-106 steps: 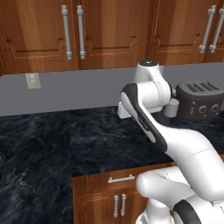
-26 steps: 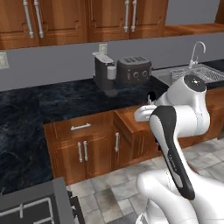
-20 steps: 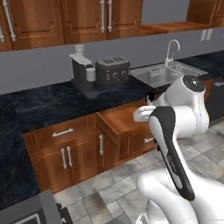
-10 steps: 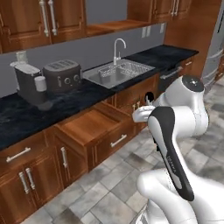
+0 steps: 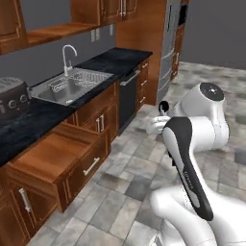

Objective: Take the tongs from the drawer on the right and place them on the dining counter next to the tray containing the kebab skewer.

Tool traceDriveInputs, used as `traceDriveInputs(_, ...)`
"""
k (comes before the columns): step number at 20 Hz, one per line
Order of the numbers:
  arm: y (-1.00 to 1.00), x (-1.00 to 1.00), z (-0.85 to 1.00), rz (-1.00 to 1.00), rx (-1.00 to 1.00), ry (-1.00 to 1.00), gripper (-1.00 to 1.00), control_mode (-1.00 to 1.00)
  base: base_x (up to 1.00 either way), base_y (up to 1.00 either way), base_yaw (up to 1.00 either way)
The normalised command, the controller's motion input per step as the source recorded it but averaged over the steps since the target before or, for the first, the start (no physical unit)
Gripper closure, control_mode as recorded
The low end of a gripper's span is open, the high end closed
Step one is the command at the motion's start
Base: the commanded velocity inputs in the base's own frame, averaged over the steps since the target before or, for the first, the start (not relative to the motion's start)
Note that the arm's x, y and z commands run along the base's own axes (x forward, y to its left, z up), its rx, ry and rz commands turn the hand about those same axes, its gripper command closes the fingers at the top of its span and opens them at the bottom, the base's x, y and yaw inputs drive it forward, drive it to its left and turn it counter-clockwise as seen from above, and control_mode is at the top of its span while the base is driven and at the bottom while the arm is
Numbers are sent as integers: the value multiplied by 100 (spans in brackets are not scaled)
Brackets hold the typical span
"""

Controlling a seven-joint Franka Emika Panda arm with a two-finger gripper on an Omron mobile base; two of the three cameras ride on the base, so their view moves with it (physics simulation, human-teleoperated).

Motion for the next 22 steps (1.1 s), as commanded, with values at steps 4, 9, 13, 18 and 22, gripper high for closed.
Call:
traceDriveInputs(4, 0, 0, 0, 0, 0, 0, 100, 100, -1, -34, -53)
traceDriveInputs(9, 0, 0, 0, 0, 0, 0, 100, 100, 0, -35, -52)
traceDriveInputs(13, 0, 0, 0, 0, 0, 0, 100, 100, 0, -32, -50)
traceDriveInputs(18, 0, 0, 0, 0, 0, 0, 100, 100, 1, -24, -45)
traceDriveInputs(22, 0, 0, 0, 0, 0, 0, 100, 100, 19, -22, -35)
